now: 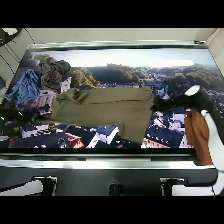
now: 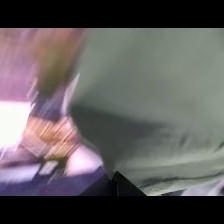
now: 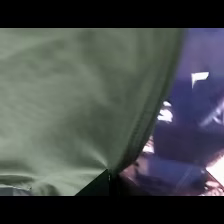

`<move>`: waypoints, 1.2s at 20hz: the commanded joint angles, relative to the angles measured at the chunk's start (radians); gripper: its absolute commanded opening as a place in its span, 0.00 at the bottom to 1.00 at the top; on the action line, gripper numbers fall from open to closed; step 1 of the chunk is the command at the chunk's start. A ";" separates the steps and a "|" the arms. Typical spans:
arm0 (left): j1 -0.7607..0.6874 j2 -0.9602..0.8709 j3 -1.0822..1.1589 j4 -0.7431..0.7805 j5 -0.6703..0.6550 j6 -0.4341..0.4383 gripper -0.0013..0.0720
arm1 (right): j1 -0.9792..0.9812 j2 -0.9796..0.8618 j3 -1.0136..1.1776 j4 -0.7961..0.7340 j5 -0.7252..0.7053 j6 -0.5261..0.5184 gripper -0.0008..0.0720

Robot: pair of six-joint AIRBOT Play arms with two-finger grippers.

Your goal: Fold the shirts.

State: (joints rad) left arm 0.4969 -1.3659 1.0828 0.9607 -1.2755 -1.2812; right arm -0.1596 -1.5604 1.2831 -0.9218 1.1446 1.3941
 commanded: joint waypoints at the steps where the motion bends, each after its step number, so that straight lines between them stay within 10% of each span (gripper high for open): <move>1: -0.007 0.110 0.272 -0.131 0.024 0.018 0.06 | 0.002 0.189 0.208 -0.090 -0.032 -0.090 0.07; 8: -0.023 0.465 0.830 -0.164 0.469 -0.065 0.06 | 0.002 0.730 0.569 -0.407 -0.451 -0.044 0.07; 20: -0.023 0.592 0.793 -0.140 0.301 -0.141 0.06 | 0.002 0.904 0.569 -0.632 -0.160 0.175 0.07; 24: -0.041 0.500 0.644 -0.122 0.130 -0.107 0.06 | 0.002 0.708 0.568 -0.631 0.171 0.169 0.06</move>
State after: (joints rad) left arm 0.4683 -0.8131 1.8160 0.8165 -1.0252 -1.4139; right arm -0.1581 -0.7383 1.8507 -1.5322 1.0744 1.5455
